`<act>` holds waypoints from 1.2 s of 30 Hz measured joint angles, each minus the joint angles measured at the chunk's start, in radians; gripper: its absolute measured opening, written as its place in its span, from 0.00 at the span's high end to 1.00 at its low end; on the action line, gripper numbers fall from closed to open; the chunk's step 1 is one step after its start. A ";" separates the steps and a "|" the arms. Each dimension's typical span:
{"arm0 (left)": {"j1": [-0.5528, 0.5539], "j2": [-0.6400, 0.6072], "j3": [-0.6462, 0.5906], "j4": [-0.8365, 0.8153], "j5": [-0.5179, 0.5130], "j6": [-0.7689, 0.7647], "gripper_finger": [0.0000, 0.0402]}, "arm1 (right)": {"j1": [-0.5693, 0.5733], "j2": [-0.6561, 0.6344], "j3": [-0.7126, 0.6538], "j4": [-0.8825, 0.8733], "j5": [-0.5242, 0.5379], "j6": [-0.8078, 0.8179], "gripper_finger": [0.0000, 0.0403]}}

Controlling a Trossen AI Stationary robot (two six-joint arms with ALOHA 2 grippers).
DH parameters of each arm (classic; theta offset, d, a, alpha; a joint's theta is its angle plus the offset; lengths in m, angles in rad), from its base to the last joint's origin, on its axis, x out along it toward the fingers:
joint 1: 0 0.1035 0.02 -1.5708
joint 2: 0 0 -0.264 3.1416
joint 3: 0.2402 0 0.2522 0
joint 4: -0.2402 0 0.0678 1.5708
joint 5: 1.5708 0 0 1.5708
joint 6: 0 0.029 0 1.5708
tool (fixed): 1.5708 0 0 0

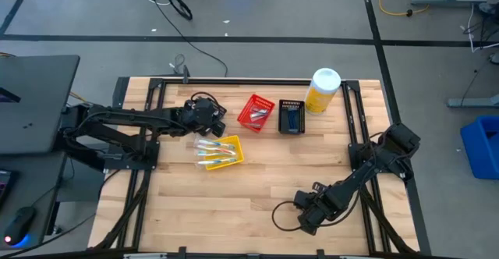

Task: Pick & Place Travel size toiletries
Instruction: Put the silver nail cutter into the red bin

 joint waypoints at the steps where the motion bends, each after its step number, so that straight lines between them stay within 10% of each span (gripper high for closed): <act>1: 0.000 0.000 0.000 0.000 0.000 0.001 0.59 | 0.000 0.000 0.000 0.002 0.001 -0.009 0.55; 22: -0.044 -0.104 0.000 0.001 0.057 0.082 0.59 | -0.061 -0.005 -0.004 0.032 -0.016 -0.021 0.86; 36: -0.171 -0.205 0.000 -0.008 0.059 0.184 0.59 | -0.420 -0.134 0.002 0.206 0.012 -0.532 0.87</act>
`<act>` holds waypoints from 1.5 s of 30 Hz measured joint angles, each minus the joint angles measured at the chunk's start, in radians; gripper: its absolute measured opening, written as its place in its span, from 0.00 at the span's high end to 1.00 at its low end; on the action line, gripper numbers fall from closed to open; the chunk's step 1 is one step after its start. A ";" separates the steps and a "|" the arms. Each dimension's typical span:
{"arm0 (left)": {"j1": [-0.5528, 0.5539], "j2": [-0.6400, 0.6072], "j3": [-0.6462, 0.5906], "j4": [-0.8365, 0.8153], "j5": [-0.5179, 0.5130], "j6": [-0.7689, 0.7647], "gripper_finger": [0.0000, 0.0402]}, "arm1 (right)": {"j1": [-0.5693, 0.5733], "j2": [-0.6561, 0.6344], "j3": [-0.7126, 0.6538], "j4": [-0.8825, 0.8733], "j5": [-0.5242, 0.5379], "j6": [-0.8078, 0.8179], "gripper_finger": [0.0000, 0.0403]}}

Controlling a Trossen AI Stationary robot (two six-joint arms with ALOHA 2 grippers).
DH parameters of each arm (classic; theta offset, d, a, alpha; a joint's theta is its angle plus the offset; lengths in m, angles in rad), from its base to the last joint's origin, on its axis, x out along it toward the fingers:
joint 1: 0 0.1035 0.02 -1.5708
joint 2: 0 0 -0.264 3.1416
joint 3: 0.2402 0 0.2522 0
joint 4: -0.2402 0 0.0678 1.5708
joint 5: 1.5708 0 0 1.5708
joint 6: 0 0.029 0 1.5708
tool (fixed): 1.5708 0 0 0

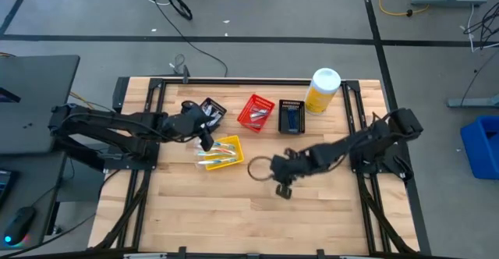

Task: Pick & Place Travel size toiletries
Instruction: Put the silver nail cutter into the red bin

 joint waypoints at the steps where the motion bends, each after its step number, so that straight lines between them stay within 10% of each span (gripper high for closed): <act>1: -0.004 0.001 0.000 0.002 -0.001 -0.002 0.59 | -0.028 -0.009 0.004 0.020 -0.002 -0.050 0.87; 17: -0.046 0.004 0.000 0.007 -0.013 0.001 0.59 | -0.428 -0.006 0.017 0.458 0.072 -0.515 0.87; 28: -0.046 0.004 0.000 0.006 -0.018 0.001 0.59 | -0.562 0.100 0.017 0.514 0.250 -0.530 0.87; 45: -0.046 0.004 0.000 0.003 -0.062 0.006 0.59 | -0.634 0.214 0.017 0.631 0.172 -0.524 0.70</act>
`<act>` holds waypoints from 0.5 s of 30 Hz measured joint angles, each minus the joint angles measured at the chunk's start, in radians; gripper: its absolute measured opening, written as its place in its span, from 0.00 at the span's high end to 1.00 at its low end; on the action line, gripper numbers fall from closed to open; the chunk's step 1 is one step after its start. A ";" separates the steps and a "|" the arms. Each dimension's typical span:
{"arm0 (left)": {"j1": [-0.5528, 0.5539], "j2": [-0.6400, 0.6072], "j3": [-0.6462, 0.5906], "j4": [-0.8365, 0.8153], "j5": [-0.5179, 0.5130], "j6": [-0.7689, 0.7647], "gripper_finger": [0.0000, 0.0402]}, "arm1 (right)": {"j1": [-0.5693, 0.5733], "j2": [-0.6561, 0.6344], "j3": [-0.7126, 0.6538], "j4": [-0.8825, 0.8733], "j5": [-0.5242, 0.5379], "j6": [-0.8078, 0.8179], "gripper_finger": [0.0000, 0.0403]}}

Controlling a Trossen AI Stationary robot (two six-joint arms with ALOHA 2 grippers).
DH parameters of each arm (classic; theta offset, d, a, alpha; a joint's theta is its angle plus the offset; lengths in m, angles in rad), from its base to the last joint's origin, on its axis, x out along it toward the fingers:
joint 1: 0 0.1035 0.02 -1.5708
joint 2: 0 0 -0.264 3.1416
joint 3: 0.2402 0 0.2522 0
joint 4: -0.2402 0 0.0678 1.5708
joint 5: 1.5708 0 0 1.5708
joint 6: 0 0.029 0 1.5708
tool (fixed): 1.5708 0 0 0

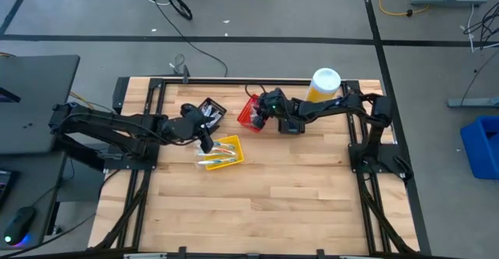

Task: Pick & Place Travel size toiletries
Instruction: Put the silver nail cutter into the red bin, then return to Home Position

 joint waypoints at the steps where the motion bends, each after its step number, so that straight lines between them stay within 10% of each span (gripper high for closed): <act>1: 0.000 0.000 0.000 -0.001 0.000 0.014 0.59 | 0.000 -0.002 0.000 0.001 0.000 0.000 0.68; 15: 0.000 0.000 0.000 -0.017 0.038 0.122 0.59 | 0.038 -0.110 0.000 -0.152 0.004 0.003 0.60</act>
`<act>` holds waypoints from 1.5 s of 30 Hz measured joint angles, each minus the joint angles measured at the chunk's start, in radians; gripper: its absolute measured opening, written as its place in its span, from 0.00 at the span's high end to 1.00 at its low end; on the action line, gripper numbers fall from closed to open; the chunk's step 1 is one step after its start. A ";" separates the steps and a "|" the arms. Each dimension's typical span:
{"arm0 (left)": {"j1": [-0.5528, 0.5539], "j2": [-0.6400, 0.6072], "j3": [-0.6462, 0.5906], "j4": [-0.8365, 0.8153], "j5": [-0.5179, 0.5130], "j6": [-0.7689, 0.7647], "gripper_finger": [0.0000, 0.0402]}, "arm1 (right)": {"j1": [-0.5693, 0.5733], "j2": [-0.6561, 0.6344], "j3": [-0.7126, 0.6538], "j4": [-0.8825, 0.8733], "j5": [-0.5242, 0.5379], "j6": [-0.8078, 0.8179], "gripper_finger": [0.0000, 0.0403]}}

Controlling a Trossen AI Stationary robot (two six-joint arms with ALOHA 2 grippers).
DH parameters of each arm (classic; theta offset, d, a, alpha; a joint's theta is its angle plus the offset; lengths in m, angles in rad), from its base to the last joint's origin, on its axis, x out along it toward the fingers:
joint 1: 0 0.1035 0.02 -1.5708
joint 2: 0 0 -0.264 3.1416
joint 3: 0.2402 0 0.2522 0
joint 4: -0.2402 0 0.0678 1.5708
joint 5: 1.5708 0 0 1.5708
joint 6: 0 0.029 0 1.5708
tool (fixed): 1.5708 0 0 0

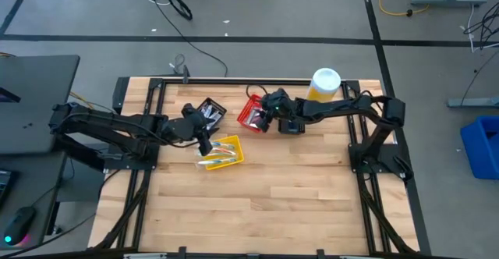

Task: Pick & Place Travel size toiletries
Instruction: Return to Home Position

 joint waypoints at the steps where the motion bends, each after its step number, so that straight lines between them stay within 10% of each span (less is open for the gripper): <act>1: 0.000 0.000 0.000 -0.001 -0.003 0.005 0.59 | 0.003 -0.013 0.000 -0.028 0.003 -0.003 0.60; 16: -0.002 -0.339 -0.037 -0.089 0.005 0.109 0.59 | 0.097 -0.516 -0.005 -0.475 -0.158 -0.181 0.61; 35: -0.002 -1.021 -0.422 0.134 0.281 0.339 0.59 | 0.194 -1.159 -0.485 -0.140 -0.414 -0.205 0.61; 45: -0.002 -1.024 -0.437 0.151 0.429 0.360 0.59 | 0.194 -1.389 -0.606 -0.169 -0.449 -0.182 0.61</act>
